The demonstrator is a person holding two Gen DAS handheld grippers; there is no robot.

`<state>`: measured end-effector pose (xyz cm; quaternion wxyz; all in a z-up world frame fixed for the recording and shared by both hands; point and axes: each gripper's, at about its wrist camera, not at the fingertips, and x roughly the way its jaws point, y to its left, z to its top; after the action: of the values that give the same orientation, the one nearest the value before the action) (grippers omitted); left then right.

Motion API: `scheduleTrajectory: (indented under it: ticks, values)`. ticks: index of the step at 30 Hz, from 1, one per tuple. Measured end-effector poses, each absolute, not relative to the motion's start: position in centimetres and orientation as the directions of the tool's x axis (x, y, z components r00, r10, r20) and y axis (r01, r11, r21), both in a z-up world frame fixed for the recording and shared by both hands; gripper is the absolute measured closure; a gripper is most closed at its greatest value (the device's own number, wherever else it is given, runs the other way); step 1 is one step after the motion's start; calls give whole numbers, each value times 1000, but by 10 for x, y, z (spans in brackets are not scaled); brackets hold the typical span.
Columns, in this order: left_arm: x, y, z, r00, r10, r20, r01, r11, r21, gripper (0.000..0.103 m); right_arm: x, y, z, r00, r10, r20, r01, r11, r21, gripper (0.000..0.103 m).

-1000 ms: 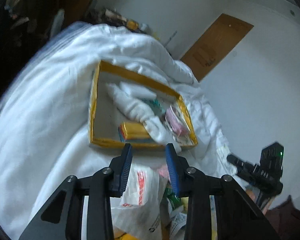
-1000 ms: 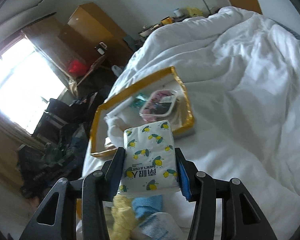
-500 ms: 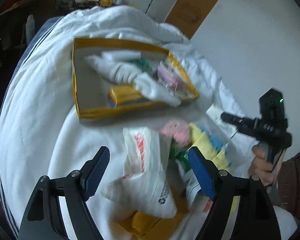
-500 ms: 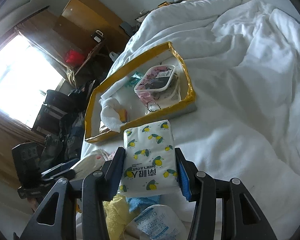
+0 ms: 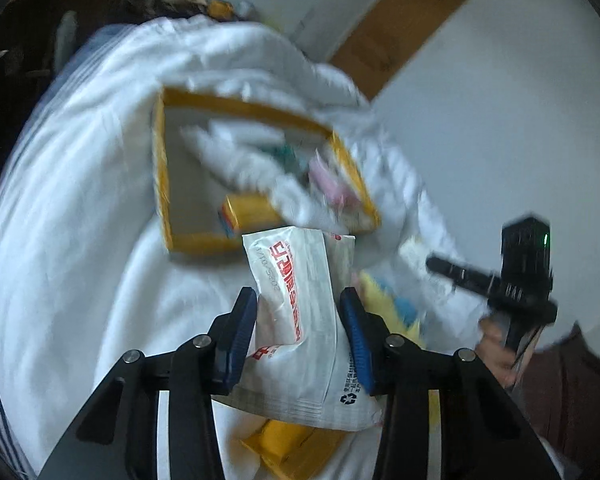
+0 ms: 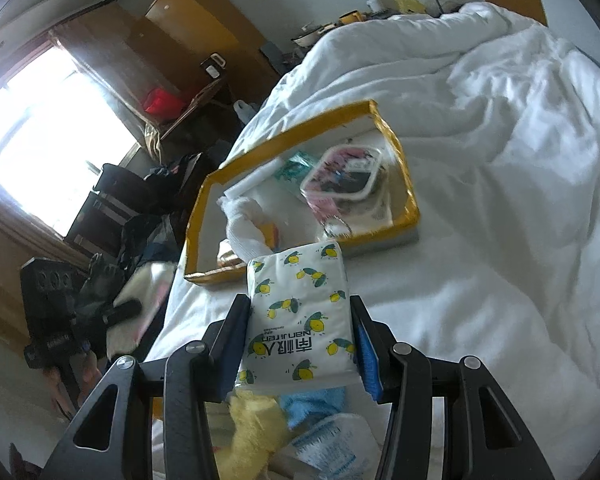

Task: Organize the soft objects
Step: 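Carry the tissue pack and paper packet into the tray with both tools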

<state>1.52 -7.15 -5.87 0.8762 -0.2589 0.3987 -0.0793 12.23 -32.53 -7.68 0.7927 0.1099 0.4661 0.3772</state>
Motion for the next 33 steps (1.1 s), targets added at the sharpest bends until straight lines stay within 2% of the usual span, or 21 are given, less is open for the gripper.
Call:
scheduleTrajectory:
  ticks: [6, 12, 18, 24, 28, 30, 31, 32, 33]
  values:
    - [49, -52, -41, 739, -202, -642, -219, 830, -513, 61, 154, -279, -55, 300, 648, -700, -539, 721, 437, 51]
    - [107, -39, -52, 715, -59, -697, -368, 816, -447, 61, 183, -224, -57, 316, 583, -748, -539, 760, 365, 51]
    - [138, -27, -72, 676, -10, -737, -448, 788, -422, 61, 206, -187, -75, 292, 530, -796, -532, 782, 325, 51]
    - [147, -25, -82, 670, 1, -743, -477, 766, -430, 60, 219, -178, -96, 285, 515, -808, -487, 804, 341, 50]
    - [152, -29, -83, 666, 39, -745, -476, 791, -384, 60, 219, -173, -98, 294, 503, -813, -483, 812, 328, 49]
    - [150, -27, -83, 675, 36, -737, -474, 786, -396, 56, 218, -172, -97, 310, 497, -811, -479, 818, 319, 48]
    - [151, -26, -83, 681, 26, -732, -471, 781, -410, 55, 219, -173, -96, 310, 503, -807, -474, 818, 328, 42]
    - [150, -25, -83, 687, 8, -727, -463, 776, -428, 49, 218, -174, -97, 303, 509, -806, -471, 815, 338, 35]
    - [151, -25, -83, 690, -13, -723, -448, 777, -442, 40, 219, -175, -97, 296, 514, -805, -470, 812, 346, 34]
